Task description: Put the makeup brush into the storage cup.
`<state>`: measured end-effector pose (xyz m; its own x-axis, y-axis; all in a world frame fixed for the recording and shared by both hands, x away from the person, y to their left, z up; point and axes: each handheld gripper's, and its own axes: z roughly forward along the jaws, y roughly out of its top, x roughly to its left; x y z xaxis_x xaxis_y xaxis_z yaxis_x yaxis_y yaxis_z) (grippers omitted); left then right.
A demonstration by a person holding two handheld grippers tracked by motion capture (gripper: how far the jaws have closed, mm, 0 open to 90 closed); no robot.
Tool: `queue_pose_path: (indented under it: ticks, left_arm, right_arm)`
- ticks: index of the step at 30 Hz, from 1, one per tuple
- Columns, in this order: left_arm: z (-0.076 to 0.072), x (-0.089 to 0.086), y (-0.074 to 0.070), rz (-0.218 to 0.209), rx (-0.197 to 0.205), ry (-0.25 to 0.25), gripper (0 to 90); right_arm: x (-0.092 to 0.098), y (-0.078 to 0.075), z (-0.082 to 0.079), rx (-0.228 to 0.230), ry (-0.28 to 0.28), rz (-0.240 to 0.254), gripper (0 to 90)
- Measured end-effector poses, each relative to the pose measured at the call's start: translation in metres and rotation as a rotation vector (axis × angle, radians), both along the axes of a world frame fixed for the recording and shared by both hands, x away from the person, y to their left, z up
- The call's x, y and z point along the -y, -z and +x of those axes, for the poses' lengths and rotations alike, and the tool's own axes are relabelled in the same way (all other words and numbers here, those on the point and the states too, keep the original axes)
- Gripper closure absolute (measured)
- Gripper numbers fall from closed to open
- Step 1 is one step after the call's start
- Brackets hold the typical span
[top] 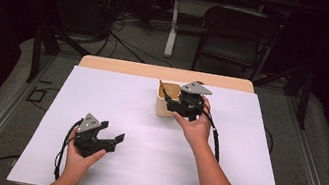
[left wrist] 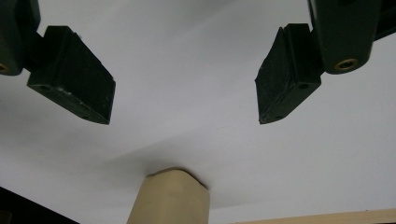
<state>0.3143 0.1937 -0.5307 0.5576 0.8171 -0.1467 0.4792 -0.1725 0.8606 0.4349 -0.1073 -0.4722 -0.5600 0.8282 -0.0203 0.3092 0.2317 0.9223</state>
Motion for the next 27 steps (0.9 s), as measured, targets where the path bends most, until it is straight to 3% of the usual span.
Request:
queue_pose_path:
  ticks: [6,27]
  left_arm:
    - [0.0,0.0,0.0,0.0,0.0,0.0,19.9]
    - [0.0,0.0,0.0,-0.006,-0.002,-0.002,19.9]
  right_arm:
    - [0.001,-0.002,-0.005,0.015,-0.006,0.012,35.8]
    - [0.004,0.002,-0.026,0.006,-0.027,0.001,35.8]
